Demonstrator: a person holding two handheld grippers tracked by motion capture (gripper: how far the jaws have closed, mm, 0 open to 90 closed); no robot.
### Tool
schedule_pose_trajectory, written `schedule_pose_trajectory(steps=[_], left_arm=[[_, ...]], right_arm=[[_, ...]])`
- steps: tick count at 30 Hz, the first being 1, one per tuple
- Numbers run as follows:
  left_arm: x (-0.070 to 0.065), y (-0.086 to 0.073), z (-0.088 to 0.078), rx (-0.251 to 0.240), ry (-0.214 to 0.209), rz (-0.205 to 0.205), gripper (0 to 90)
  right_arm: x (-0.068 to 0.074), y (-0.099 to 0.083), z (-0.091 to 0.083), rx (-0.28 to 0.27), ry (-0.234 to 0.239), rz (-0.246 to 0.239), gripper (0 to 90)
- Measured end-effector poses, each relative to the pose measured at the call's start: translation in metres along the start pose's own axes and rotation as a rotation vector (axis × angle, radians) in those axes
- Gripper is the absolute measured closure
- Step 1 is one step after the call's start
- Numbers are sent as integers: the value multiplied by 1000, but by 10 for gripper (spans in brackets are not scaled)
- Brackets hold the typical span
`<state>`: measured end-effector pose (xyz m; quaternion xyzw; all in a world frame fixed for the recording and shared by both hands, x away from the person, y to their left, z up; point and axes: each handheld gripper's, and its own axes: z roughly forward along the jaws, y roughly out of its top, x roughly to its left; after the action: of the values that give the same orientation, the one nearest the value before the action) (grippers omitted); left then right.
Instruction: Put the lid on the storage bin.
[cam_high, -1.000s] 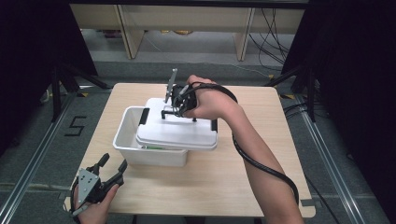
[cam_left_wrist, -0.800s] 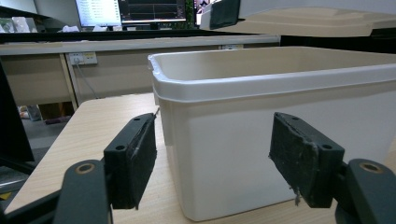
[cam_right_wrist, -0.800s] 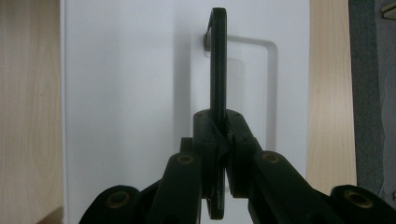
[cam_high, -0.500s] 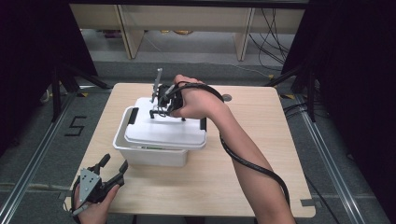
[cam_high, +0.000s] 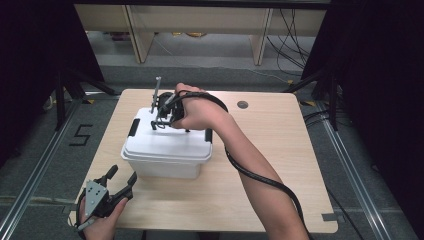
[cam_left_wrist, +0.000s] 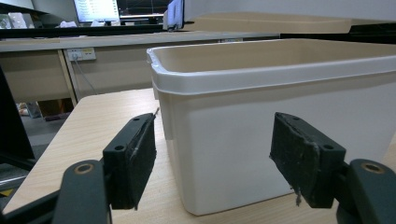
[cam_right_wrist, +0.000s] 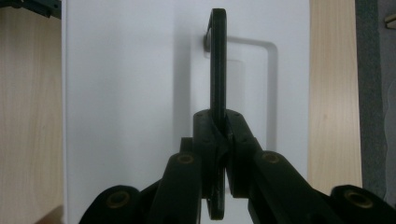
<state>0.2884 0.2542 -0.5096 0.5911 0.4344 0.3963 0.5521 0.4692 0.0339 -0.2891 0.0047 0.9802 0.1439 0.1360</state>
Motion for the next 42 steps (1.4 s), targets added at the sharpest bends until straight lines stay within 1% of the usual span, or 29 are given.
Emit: schedule_pose_trajectory(steps=[1,2,3,5,7,8,10,11,12,13,14,15,16,18,19,21,22,23,25,26,27,28,29,33,34,35,36,40,42], left_arm=[[0,0,0,-1,0,-2,305],[0,0,0,-1,0,-2,305],[0,0,0,0,0,-1,305],[1,0,0,1,-3,-3,305],[1,-1,1,1,-6,-5,305],[1,-1,1,0,-6,-6,305],[1,-1,1,1,-6,-4,305],[1,-1,1,1,-6,-3,305],[1,-1,0,3,-6,-2,305],[1,-1,1,3,-7,-1,305],[1,-1,1,3,-7,-1,305],[1,-1,1,3,-7,-1,305],[1,-1,1,2,-7,-3,305],[1,0,1,2,-6,-3,305],[1,-1,1,1,-7,-4,305],[1,-1,1,3,-9,-2,305],[1,-1,1,4,-10,-3,305],[1,-1,1,3,-10,-3,305],[1,-1,1,3,-8,-3,305],[1,-1,1,2,-8,-6,305],[1,-1,1,3,-8,-4,305],[1,-1,1,4,-8,-5,305],[1,-1,1,3,-9,-4,305],[1,-1,1,3,-11,-2,305],[1,-1,1,3,-10,-3,304],[1,-1,1,3,-10,-3,304],[1,-1,1,4,-10,-3,305],[1,-1,1,2,-10,-4,305],[1,-1,1,2,-10,-2,305]], right_arm=[[1,1,2,-7,5,10,849],[1,2,2,0,7,13,849],[0,3,4,0,2,-3,849],[1,6,5,0,1,14,849],[0,8,7,9,-2,12,849],[1,9,8,5,2,24,849],[1,10,9,10,3,14,849],[1,12,10,3,7,12,849],[1,12,10,5,7,26,849],[1,13,11,3,6,29,849],[-1,13,11,4,5,14,848],[0,14,12,-4,5,29,849],[-1,14,13,4,3,19,848],[-2,14,14,-1,2,6,848],[0,15,15,-4,7,33,848],[-2,15,17,-6,10,18,848],[-2,15,17,-2,6,25,848],[-2,15,18,-3,11,28,848],[-3,15,20,6,9,18,848],[-4,15,21,-1,14,20,848],[-3,15,22,-5,17,37,848],[-4,15,22,-1,19,40,848],[-6,14,23,4,13,16,848],[-6,15,25,3,25,50,847],[-7,15,25,4,19,37,847],[-6,15,26,-8,25,56,847],[-8,14,27,-13,29,45,847],[-8,15,28,4,27,44,847],[-8,14,30,4,29,49,847]])
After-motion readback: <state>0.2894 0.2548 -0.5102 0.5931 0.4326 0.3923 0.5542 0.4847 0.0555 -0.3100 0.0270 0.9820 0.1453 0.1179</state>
